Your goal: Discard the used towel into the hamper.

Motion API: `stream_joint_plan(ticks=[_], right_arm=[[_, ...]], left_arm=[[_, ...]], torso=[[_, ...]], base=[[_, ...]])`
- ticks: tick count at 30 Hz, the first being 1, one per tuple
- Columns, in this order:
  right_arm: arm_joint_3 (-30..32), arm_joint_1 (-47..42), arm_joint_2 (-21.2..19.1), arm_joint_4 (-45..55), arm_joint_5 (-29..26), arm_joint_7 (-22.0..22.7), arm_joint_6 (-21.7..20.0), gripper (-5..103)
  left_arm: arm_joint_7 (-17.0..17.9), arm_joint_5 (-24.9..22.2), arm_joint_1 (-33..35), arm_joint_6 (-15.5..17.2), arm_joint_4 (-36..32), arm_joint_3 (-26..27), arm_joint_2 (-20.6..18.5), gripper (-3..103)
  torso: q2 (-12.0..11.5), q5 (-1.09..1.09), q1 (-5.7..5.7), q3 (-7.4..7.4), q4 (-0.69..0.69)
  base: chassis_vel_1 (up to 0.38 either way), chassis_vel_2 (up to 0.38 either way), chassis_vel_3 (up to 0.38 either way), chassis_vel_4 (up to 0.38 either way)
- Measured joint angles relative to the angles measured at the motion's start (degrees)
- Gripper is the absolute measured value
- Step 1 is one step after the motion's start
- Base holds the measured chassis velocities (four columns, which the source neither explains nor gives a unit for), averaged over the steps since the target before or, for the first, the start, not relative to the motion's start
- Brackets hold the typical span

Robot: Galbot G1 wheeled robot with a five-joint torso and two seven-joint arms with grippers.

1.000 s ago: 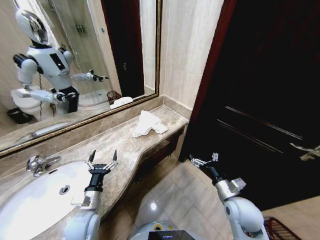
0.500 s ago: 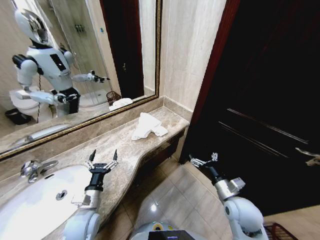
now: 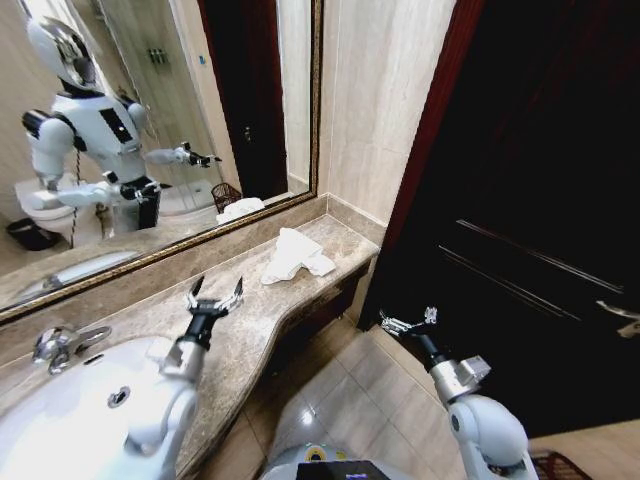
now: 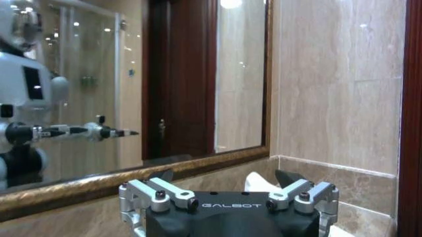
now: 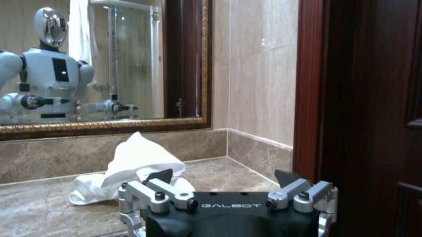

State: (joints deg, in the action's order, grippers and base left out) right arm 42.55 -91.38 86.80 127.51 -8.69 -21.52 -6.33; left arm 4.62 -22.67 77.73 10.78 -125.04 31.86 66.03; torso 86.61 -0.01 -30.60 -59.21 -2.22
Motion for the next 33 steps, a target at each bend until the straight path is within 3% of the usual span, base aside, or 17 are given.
stream_joint_plan(ticks=[5, 8, 14, 17, 19, 21, 25, 29, 33], right_arm=[[-0.3, 0.8, -0.2, -0.8, 0.0, 0.1, -0.2, 100], [-0.3, 1.0, -0.5, -1.2, -1.4, 1.7, -0.3, 100], [-0.2, 1.2, -0.6, -1.4, -2.5, 2.7, -1.3, 100], [-0.3, 1.5, -0.3, -1.8, -2.2, 2.7, -1.5, 100], [-0.4, 1.6, -0.3, -1.9, -2.1, 2.7, -1.5, 100], [-1.0, 2.2, -0.3, -2.6, -1.7, 2.7, -1.7, 100], [-1.9, 3.2, -0.8, -3.6, -1.3, 2.7, -2.2, 100], [-2.2, 3.5, -0.5, -4.5, -0.2, 2.6, -2.6, 100], [-2.2, 3.5, -0.3, -5.0, 0.3, 2.5, -2.7, 100]], left_arm=[[2.8, -2.0, -6.1, 2.6, 3.6, -4.2, -2.7, 100], [4.8, -3.7, -13.1, 3.4, 8.2, -9.2, -4.3, 100], [5.2, -6.5, -20.1, 4.0, 13.7, -13.1, -4.9, 100], [7.1, -9.3, -26.2, 6.3, 19.7, -16.3, -4.9, 100], [7.6, -9.8, -26.9, 6.7, 20.3, -16.6, -4.9, 100], [9.6, -12.6, -30.1, 8.6, 23.5, -17.7, -4.3, 100], [10.4, -13.8, -33.1, 9.1, 27.0, -18.7, -3.4, 100], [12.5, -16.4, -40.7, 9.3, 33.9, -25.6, 0.4, 100], [14.1, -19.1, -44.3, 9.3, 36.9, -29.0, 3.5, 100]], torso=[[0.0, 0.0, -0.01, 0.0, -0.02], [0.0, 0.0, -0.01, -0.01, 0.0], [0.0, 0.0, -0.01, 0.0, -0.02], [0.0, 0.0, -0.01, -0.01, -0.02], [0.0, 0.0, -0.01, -0.01, -0.02], [0.0, 0.0, -0.01, -0.01, -0.01], [0.0, 0.02, -0.01, 0.0, -0.06], [0.0, 0.01, -0.01, -0.01, 0.0], [0.0, 0.03, -0.01, -0.01, 0.01]], base=[[0.0, 0.0, 0.0, 0.0], [0.0, 0.0, 0.0, 0.0], [0.0, 0.0, 0.0, 0.0], [0.0, 0.0, 0.0, 0.0], [0.0, 0.0, 0.0, 0.0], [0.0, 0.0, 0.0, 0.0], [0.0, 0.0, 0.0, 0.0], [0.0, 0.0, 0.0, 0.0], [0.0, 0.0, 0.0, 0.0]])
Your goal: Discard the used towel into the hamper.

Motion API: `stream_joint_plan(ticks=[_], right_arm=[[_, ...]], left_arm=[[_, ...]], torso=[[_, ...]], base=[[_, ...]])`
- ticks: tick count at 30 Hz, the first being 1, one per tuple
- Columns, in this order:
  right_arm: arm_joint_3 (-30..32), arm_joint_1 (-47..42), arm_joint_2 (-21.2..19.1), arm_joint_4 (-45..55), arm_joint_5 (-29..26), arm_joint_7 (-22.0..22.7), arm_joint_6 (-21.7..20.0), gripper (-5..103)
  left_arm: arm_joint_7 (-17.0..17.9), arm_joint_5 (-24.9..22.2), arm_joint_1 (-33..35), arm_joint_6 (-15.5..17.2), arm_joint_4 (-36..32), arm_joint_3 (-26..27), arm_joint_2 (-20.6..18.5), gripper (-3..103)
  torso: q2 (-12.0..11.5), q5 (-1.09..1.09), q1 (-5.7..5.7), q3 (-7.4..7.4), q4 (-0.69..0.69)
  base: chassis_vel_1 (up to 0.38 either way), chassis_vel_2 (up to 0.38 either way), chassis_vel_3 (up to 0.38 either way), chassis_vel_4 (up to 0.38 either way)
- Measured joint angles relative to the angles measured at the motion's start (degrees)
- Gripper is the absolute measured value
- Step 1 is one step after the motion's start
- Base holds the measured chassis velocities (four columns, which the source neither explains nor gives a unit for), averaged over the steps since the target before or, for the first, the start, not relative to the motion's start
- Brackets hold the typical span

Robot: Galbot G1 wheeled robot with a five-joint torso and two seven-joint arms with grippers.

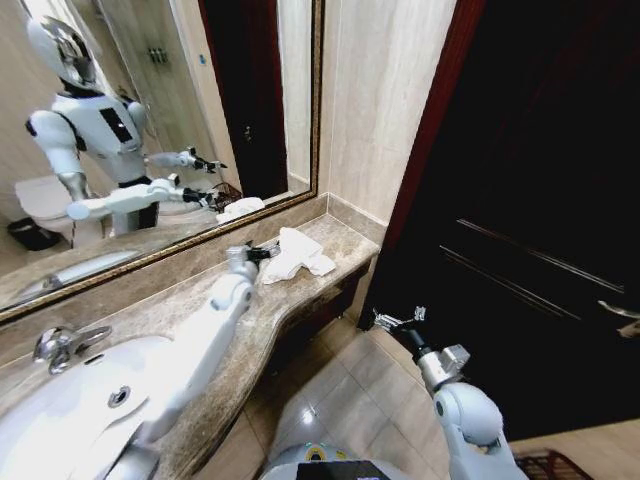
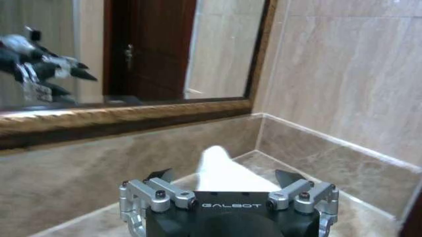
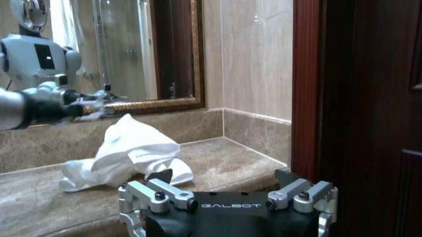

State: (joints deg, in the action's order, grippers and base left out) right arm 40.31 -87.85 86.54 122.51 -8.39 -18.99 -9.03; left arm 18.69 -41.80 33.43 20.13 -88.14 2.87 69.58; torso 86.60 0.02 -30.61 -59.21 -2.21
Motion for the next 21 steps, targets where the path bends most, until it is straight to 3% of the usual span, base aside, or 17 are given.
stream_joint_plan(ticks=[6, 9, 11, 12, 15, 21], right_arm=[[0.0, 0.5, 0.1, -0.8, 0.2, 0.0, 0.0, 100], [-0.1, 0.5, 0.0, -1.1, 0.6, 0.0, -0.1, 100], [-0.5, 0.7, 0.0, -1.5, 1.1, 0.0, -0.2, 100], [-0.5, 0.7, 0.0, -1.5, 1.1, 0.0, -0.2, 100], [-1.0, 1.3, 0.0, -1.7, 1.3, 0.1, -0.5, 100], [-1.7, 2.1, -0.1, -2.4, 1.8, 0.2, -0.8, 100]], left_arm=[[3.5, -1.3, -3.1, 0.7, 4.2, -1.9, 2.7, 100], [6.6, -3.7, -5.3, 1.9, 7.1, -2.4, 4.5, 100], [11.2, -6.0, -8.1, 3.1, 10.4, -3.5, 6.7, 100], [11.2, -6.0, -8.1, 3.1, 10.4, -3.5, 6.7, 100], [16.5, -7.0, -10.2, 4.9, 12.5, -4.3, 9.1, 100], [21.9, -9.5, -10.5, 7.4, 12.7, -4.7, 11.7, 100]], torso=[[0.0, -0.01, 0.0, 0.0, -0.03], [0.0, -0.01, 0.0, 0.0, -0.04], [0.0, 0.0, 0.0, 0.0, -0.02], [0.0, 0.0, 0.0, 0.0, -0.02], [0.0, 0.0, 0.0, 0.0, -0.01], [0.0, 0.0, 0.0, 0.0, -0.04]], base=[[0.0, 0.0, 0.0, 0.0], [0.0, 0.0, 0.0, 0.0], [0.0, 0.0, 0.0, 0.0], [0.0, 0.0, 0.0, 0.0], [0.0, 0.0, 0.0, 0.0], [0.0, 0.0, 0.0, 0.0]])
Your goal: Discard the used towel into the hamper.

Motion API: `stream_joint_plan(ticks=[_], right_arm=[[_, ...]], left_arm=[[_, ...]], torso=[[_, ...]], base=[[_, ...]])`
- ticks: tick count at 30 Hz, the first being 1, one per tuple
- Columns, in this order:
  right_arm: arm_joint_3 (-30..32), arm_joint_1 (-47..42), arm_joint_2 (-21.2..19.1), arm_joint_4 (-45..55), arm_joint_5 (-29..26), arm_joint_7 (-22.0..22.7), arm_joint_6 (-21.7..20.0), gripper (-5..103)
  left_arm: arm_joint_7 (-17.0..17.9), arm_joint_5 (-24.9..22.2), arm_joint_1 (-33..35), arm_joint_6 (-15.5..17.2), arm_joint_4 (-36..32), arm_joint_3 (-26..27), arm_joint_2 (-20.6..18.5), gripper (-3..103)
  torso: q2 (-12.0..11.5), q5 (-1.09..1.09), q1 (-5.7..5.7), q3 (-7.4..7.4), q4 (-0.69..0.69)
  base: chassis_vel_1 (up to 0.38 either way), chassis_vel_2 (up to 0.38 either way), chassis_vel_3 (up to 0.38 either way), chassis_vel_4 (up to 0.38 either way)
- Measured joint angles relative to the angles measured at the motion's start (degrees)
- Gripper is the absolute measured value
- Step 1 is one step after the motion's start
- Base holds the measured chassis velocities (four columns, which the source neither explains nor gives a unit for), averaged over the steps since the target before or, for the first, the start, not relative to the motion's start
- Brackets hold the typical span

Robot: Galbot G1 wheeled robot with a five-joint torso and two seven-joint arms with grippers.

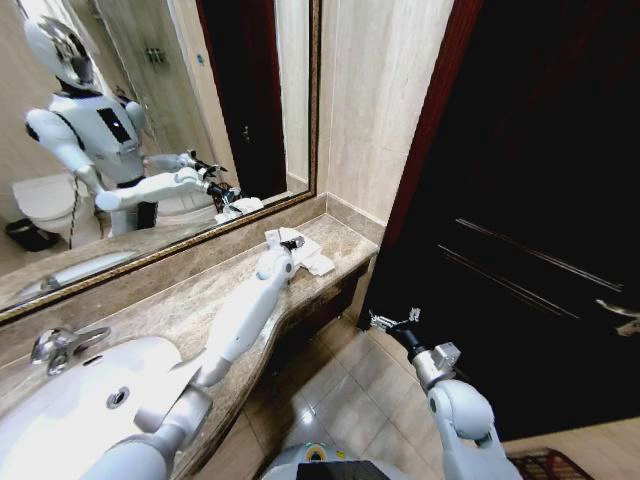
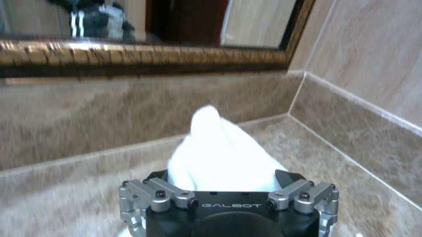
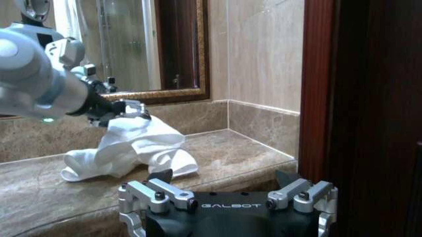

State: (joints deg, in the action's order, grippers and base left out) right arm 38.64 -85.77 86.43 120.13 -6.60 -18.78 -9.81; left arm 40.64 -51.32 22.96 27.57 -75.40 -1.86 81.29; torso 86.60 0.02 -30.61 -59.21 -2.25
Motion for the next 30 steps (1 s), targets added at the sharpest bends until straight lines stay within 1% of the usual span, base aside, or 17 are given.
stream_joint_plan(ticks=[2, 9, 11, 13, 15, 16, 17, 18, 20, 21, 22, 24, 25, 26, 27, 28, 30], right_arm=[[-0.7, 0.3, 0.1, -0.4, 0.4, 0.0, 0.0, 100], [-1.1, 0.4, 0.0, -0.5, 0.6, 0.2, 0.0, 100], [-0.8, 0.4, -0.1, -0.7, 0.5, 0.2, 0.2, 100], [-0.7, 0.4, -0.1, -0.7, 0.5, 0.1, 0.3, 100], [-0.6, 0.2, 0.0, -0.9, 0.5, 0.1, 0.8, 100], [-0.6, 0.2, 0.0, -0.9, 0.5, 0.1, 0.8, 100], [-0.6, 0.2, 0.1, -0.9, 0.5, 0.0, 0.9, 100], [-0.6, 0.1, 0.2, -0.9, 0.5, 0.0, 1.0, 100], [-0.6, 0.2, 0.2, -0.9, 0.4, 0.0, 1.1, 100], [-0.5, 0.2, 0.2, -0.9, 0.4, 0.0, 1.1, 100], [-0.5, 0.2, 0.2, -0.9, 0.4, 0.0, 1.1, 100], [-0.4, 0.4, 0.2, -0.9, 0.3, 0.0, 1.1, 100], [-0.4, 0.4, 0.3, -0.9, 0.3, 0.0, 1.2, 100], [-0.4, 0.3, 0.3, -0.9, 0.3, 0.0, 1.2, 100], [-0.4, 0.3, 0.5, -0.9, 0.3, 0.0, 1.3, 100], [-0.4, 0.3, 0.5, -0.9, 0.3, 0.0, 1.3, 100], [-0.4, 0.0, 0.7, -1.1, 0.4, 0.0, 1.5, 100]], left_arm=[[1.9, -0.8, 0.0, 0.7, 0.8, -0.2, 1.6, 100], [1.3, -0.3, 0.0, 0.5, 4.3, -0.1, 3.2, 101], [0.0, 0.5, -0.2, 0.1, 6.2, 0.5, 3.4, 94], [-0.4, 1.0, -0.4, -0.1, 7.0, 0.6, 3.5, 94], [-1.5, 2.0, -0.8, -0.9, 9.0, 1.0, 3.5, 87], [-1.5, 2.0, -0.8, -0.9, 9.0, 1.0, 3.5, 87], [-2.0, 2.4, -0.8, -1.0, 9.5, 1.2, 3.5, 82], [-2.3, 2.6, -0.8, -1.1, 9.7, 1.3, 3.5, 71], [-2.4, 2.6, -0.7, -1.1, 9.8, 1.5, 3.6, 71], [-2.6, 2.5, -0.5, -1.1, 9.8, 1.6, 3.6, 66], [-2.6, 2.5, -0.5, -1.1, 9.8, 1.6, 3.6, 66], [-3.7, 1.4, 0.5, -1.1, 9.3, 1.9, 3.4, 44], [-4.6, 1.9, 0.9, -1.6, 9.0, 1.8, 3.1, 38], [-5.2, 2.3, 1.0, -2.0, 8.9, 1.8, 2.9, 38], [-6.7, 3.2, 1.4, -3.1, 8.4, 1.6, 2.4, 33], [-6.7, 3.2, 1.4, -3.1, 8.4, 1.6, 2.4, 33], [-10.4, 6.7, 2.2, -6.5, 6.8, 1.2, 1.2, 23]], torso=[[0.0, 0.0, 0.0, 0.0, 0.01], [0.0, -0.01, 0.01, 0.0, 0.02], [0.0, -0.02, 0.0, 0.0, 0.01], [0.0, -0.02, 0.01, 0.01, 0.01], [0.0, -0.02, 0.0, 0.01, 0.02], [0.0, -0.02, 0.0, 0.01, 0.02], [0.0, -0.02, 0.01, 0.01, 0.02], [0.0, -0.02, 0.01, 0.01, 0.01], [0.0, -0.02, 0.01, 0.01, 0.01], [0.0, -0.02, 0.01, 0.01, 0.01], [0.0, -0.02, 0.01, 0.01, 0.01], [0.0, -0.02, 0.01, 0.02, 0.01], [0.0, -0.02, 0.01, 0.02, 0.01], [0.0, -0.02, 0.01, 0.01, 0.01], [0.0, -0.03, 0.01, 0.01, 0.01], [0.0, -0.03, 0.01, 0.01, 0.01], [0.0, -0.04, 0.0, -0.01, 0.01]], base=[[0.0, 0.0, 0.0, 0.0], [0.0, 0.0, 0.0, 0.0], [0.0, 0.0, 0.0, 0.0], [0.0, 0.0, 0.0, 0.0], [0.0, 0.0, 0.0, 0.0], [0.0, 0.0, 0.0, 0.0], [0.0, 0.0, 0.0, 0.0], [0.0, 0.0, 0.0, 0.0], [0.0, 0.0, 0.0, 0.0], [0.0, 0.0, 0.0, 0.0], [0.0, 0.0, 0.0, 0.0], [0.0, 0.0, 0.0, 0.0], [0.0, 0.0, 0.0, 0.0], [0.0, 0.0, 0.0, 0.0], [0.0, 0.0, 0.0, 0.0], [0.0, 0.0, 0.0, 0.0], [0.0, 0.0, 0.0, 0.0]])
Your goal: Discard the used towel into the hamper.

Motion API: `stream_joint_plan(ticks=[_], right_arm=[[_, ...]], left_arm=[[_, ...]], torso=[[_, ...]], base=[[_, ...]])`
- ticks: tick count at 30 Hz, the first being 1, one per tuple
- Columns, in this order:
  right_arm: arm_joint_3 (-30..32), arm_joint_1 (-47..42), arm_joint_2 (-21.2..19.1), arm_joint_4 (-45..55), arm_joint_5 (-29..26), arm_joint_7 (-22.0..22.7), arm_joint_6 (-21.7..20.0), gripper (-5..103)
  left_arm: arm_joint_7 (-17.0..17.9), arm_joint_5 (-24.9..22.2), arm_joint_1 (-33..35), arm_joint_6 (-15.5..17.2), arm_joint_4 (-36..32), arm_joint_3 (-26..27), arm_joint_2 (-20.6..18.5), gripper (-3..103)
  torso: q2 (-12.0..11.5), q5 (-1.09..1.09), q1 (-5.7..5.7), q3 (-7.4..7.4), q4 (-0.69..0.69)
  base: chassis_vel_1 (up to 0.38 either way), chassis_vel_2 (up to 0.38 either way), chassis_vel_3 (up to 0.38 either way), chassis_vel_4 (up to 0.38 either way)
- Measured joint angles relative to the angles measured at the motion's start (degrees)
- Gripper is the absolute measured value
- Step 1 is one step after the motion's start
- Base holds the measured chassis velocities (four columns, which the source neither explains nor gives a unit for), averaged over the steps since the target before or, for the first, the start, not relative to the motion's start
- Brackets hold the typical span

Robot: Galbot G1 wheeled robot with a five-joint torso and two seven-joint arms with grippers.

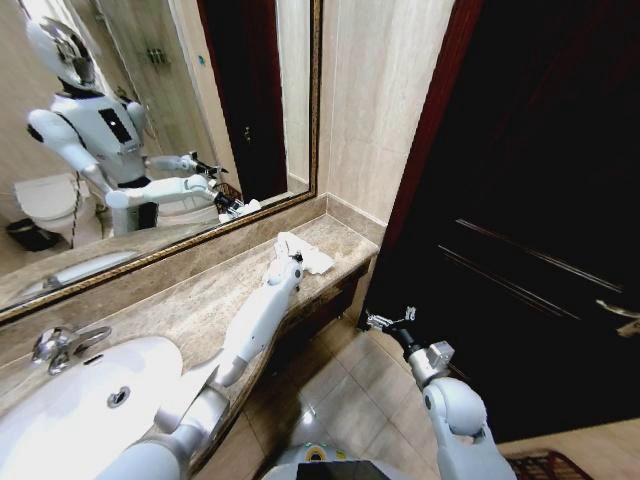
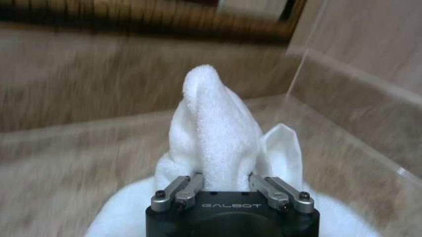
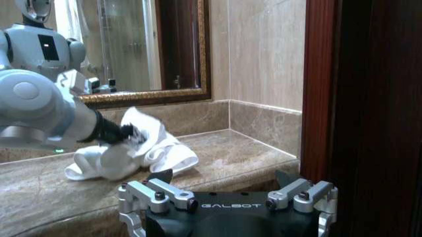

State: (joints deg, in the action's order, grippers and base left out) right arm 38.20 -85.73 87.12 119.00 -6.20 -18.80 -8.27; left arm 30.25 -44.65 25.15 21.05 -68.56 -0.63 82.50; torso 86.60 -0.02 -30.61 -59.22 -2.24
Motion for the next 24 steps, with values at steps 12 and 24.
stream_joint_plan(ticks=[12, 24], right_arm=[[-0.1, -0.1, 0.2, 0.3, 0.1, 0.0, 0.2, 100], [0.4, -0.2, 0.2, 1.6, -1.4, 1.1, 0.2, 100]], left_arm=[[-11.7, 13.1, 3.9, -11.0, -10.4, 0.5, -6.3, 9], [-13.9, 10.6, 13.0, -11.0, -36.9, 6.8, -17.6, 9]], torso=[[0.0, 0.01, 0.0, 0.01, 0.0], [0.0, 0.01, 0.0, 0.02, 0.02]], base=[[0.0, 0.0, 0.0, 0.0], [0.0, 0.0, 0.0, 0.0]])
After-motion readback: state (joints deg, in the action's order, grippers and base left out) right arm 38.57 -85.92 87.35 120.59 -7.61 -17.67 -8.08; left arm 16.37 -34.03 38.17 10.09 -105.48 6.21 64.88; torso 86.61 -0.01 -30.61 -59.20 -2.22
